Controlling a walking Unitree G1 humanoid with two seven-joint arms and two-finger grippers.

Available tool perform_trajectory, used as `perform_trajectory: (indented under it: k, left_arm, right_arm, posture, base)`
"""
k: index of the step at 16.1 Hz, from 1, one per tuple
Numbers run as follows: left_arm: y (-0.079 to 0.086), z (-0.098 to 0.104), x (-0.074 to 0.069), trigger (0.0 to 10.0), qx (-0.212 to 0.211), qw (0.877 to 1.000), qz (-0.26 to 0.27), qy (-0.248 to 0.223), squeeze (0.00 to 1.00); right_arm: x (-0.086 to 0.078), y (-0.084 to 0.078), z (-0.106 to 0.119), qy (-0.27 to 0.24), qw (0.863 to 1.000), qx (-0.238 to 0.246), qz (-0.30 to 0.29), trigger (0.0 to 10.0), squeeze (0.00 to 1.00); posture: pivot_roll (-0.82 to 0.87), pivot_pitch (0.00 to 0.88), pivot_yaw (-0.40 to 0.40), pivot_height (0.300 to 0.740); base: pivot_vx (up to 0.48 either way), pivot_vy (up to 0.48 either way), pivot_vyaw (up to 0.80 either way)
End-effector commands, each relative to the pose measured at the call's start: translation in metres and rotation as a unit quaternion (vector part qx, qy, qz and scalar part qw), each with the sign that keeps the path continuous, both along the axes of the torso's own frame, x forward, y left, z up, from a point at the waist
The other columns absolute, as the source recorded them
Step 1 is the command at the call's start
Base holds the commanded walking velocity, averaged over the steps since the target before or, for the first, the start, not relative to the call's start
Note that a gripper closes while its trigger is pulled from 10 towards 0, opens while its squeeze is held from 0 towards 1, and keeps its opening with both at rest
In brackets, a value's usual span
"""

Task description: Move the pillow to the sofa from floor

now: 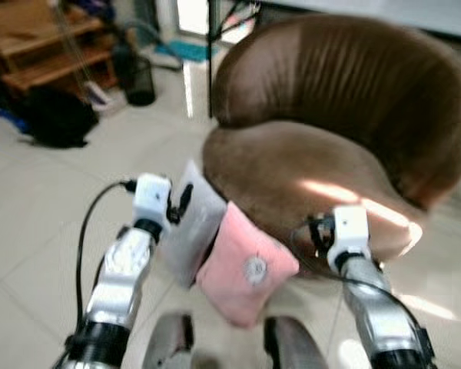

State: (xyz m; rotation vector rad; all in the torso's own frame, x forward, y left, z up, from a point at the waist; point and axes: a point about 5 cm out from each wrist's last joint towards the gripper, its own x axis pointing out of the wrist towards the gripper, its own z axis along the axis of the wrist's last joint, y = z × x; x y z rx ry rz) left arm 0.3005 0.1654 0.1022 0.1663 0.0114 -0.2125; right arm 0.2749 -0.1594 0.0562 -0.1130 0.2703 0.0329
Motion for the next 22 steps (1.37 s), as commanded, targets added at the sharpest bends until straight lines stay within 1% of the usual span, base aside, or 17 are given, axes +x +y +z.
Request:
perform_trajectory:
  k: [1, 4, 6, 7, 15, 18, 19, 20, 22]
  left_arm:
    - [0.0083, 0.0011, -0.0004, 10.0, 0.004, 1.000, 0.013, -0.002, 0.00]
    - [0.0076, 0.0007, -0.0004, 10.0, 0.004, 1.000, 0.013, -0.003, 0.00]
    - [0.0072, 0.0002, -0.0004, 10.0, 0.004, 1.000, 0.015, -0.004, 0.00]
    - [0.0071, -0.0003, -0.0004, 10.0, 0.005, 1.000, 0.015, -0.003, 0.00]
    - [0.0079, -0.0020, -0.0012, 10.0, 0.018, 1.000, 0.015, 0.001, 0.00]
    - [0.0078, -0.0012, -0.0014, 10.0, 0.016, 1.000, 0.013, -0.001, 0.00]
    - [0.0079, -0.0006, -0.0015, 10.0, 0.012, 1.000, 0.012, -0.003, 0.00]
    - [0.0081, -0.0003, -0.0014, 10.0, 0.011, 1.000, 0.013, -0.003, 0.00]
    - [0.0085, -0.0004, -0.0014, 10.0, 0.011, 1.000, 0.015, -0.002, 0.00]
  right_arm:
    - [0.0015, 0.0093, -0.0002, 0.003, 1.000, 0.001, 0.015, 10.0, 0.00]
    - [0.0023, 0.0106, 0.0000, 0.000, 1.000, 0.001, 0.020, 10.0, 0.00]
    - [0.0017, 0.0118, -0.0020, 0.009, 1.000, 0.003, 0.025, 10.0, 0.00]
    - [0.0010, 0.0125, -0.0030, 0.011, 1.000, 0.010, 0.025, 10.0, 0.00]
    - [-0.0002, 0.0130, -0.0045, 0.012, 1.000, 0.010, 0.024, 10.0, 0.00]
    - [-0.0007, 0.0126, -0.0050, 0.014, 1.000, 0.008, 0.024, 10.0, 0.00]
    - [-0.0010, 0.0134, -0.0063, 0.017, 0.999, -0.012, 0.037, 10.0, 0.00]
    - [-0.0012, 0.0153, -0.0077, 0.021, 0.998, -0.027, 0.052, 10.0, 0.00]
    - [-0.0008, 0.0157, -0.0078, 0.025, 0.998, -0.028, 0.050, 10.0, 0.00]
  posture:
    - [-0.02, 0.000, 0.014, 0.590]
    - [-0.02, 0.000, 0.012, 0.590]
    - [-0.02, 0.000, 0.012, 0.590]
    - [-0.02, 0.000, 0.013, 0.580]
    - [-0.02, 0.000, 0.017, 0.502]
    - [-0.02, 0.000, 0.017, 0.502]
    - [-0.01, 0.000, 0.016, 0.502]
    - [-0.01, 0.000, 0.015, 0.502]
    - [-0.01, 0.000, 0.016, 0.502]
  base:
    - [0.352, 0.000, 0.00]
    - [0.338, 0.000, 0.00]
    - [0.135, 0.000, 0.00]
    - [0.000, 0.000, 0.00]
    - [0.000, 0.000, 0.00]
    - [0.000, 0.000, 0.00]
    - [0.251, 0.000, 0.00]
    - [0.300, 0.000, 0.80]
    - [0.302, 0.000, 0.80]
